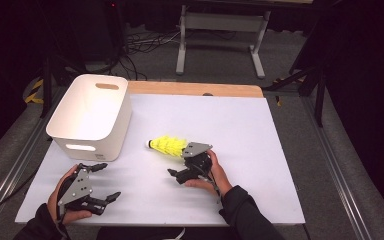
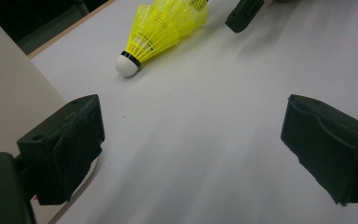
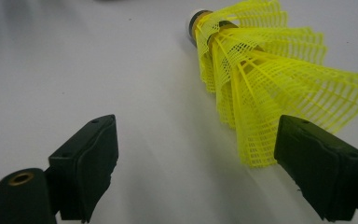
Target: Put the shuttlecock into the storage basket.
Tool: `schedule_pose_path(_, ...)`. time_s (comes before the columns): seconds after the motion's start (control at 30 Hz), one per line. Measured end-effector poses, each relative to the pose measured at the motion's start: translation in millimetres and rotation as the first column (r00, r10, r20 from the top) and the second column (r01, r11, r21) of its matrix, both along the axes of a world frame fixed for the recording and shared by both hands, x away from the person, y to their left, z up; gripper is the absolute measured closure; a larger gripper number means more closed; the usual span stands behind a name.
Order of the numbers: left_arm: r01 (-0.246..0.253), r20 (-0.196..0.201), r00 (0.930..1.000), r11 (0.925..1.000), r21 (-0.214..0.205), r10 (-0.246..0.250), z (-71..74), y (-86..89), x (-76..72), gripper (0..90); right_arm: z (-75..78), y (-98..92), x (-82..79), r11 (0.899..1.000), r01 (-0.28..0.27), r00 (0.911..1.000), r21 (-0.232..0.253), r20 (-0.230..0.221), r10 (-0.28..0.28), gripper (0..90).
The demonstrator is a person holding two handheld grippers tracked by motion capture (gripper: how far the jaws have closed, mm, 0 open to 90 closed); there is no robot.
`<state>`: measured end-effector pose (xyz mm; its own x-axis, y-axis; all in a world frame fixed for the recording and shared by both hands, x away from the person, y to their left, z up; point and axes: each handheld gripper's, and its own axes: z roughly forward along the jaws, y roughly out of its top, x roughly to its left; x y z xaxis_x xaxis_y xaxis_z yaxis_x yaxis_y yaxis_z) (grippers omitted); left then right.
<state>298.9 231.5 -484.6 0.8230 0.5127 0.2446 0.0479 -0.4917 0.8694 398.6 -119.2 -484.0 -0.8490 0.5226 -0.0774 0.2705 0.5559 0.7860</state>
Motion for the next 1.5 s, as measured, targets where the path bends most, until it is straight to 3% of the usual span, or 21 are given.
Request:
schedule_pose_path(0.43, 0.002, -0.004, 1.0, 1.0, -0.008, -0.002, 0.1, -0.3, 0.0, 6.6, 0.9, 26.9, 16.3, 1.0, 0.0, 0.9983, -0.019, -0.058, -0.001, 22.0)
schedule_pose_path(0.7, 0.004, -0.006, 1.0, 0.9999, -0.009, -0.004, 0.0, -0.3, -0.1, 6.7, 4.9, 39.2, 23.8, 0.999, 0.041, 0.9986, -0.022, -0.033, -0.042, 23.0)
schedule_pose_path(0.9, 0.013, -0.004, 0.9999, 0.9999, -0.001, -0.013, -0.5, -2.2, -0.8, 6.8, 6.2, 49.2, 32.3, 0.997, 0.072, 0.9969, -0.024, -0.03, -0.073, 28.9)
schedule_pose_path(1.0, 0.016, -0.007, 0.9999, 0.9999, 0.001, -0.016, -1.1, -2.4, -0.6, 6.8, 5.5, 53.0, 35.7, 0.994, 0.106, 0.9941, -0.032, -0.018, -0.107, 35.6)
schedule_pose_path(1.17, 0.015, -0.009, 0.9998, 0.9999, 0.002, -0.015, -1.4, -3.4, -1.2, 6.9, 6.2, 57.9, 45.8, 0.983, 0.181, 0.9835, -0.023, 0.004, -0.181, 58.5)
schedule_pose_path(1.23, 0.014, -0.007, 0.9999, 0.9999, 0.006, -0.014, -1.4, -3.5, -0.8, 6.9, 6.6, 60.8, 51.1, 0.98, 0.197, 0.9804, -0.027, 0.011, -0.196, 68.8)
schedule_pose_path(1.33, 0.016, -0.008, 0.9998, 0.9999, 0.007, -0.016, -1.5, -3.5, -1.3, 6.9, 7.2, 67.6, 57.5, 0.978, 0.201, 0.9794, -0.055, 0.027, -0.2, 77.3)
schedule_pose_path(1.5, 0.017, -0.007, 0.9998, 0.9998, 0.004, -0.017, -1.6, -2.1, -1.2, 7.0, 7.4, 75.8, 59.7, 0.978, 0.2, 0.9791, -0.061, 0.049, -0.197, 79.3)
